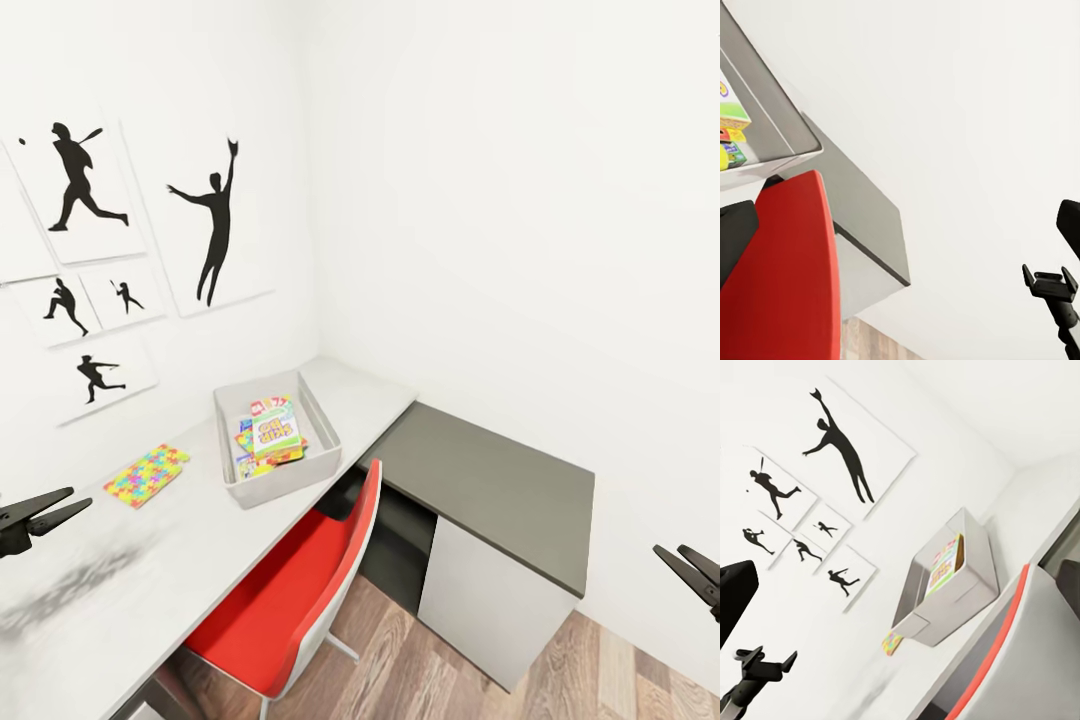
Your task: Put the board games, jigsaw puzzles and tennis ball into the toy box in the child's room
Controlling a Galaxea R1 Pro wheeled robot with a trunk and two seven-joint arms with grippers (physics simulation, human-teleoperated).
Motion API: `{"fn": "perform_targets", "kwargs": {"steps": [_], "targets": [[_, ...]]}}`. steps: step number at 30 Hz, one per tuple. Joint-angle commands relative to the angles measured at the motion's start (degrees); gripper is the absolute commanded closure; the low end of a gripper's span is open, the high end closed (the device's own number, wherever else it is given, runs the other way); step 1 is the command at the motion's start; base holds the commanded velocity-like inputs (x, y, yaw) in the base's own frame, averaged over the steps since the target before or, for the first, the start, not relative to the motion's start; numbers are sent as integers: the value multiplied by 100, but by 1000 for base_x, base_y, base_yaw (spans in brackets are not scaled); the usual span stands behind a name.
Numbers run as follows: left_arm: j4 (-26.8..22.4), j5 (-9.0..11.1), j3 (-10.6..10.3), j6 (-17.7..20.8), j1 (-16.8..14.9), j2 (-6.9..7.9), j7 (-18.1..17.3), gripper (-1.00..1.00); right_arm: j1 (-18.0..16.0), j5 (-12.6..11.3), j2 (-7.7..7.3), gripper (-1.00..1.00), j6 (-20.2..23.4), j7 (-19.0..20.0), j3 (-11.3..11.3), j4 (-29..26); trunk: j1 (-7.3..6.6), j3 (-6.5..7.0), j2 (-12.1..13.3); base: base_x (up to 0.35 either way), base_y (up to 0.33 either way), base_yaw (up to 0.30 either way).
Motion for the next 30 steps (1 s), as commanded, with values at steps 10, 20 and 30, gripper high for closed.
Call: {"fn": "perform_targets", "kwargs": {"steps": [10,20,30], "targets": [[-1,-9,-10,54,-4,-12,-26,-100,0,-21,0,-100,30,-1,-15,-3,3,86,-9,0,0,0],[-1,-9,-13,54,-4,-40,-26,-100,0,-21,0,-100,30,4,-14,-10,3,180,-9,0,0,2],[-1,-9,-20,53,-4,-84,-26,-100,0,-21,0,-100,30,3,-11,-9,3,249,-9,0,20,38]]}}
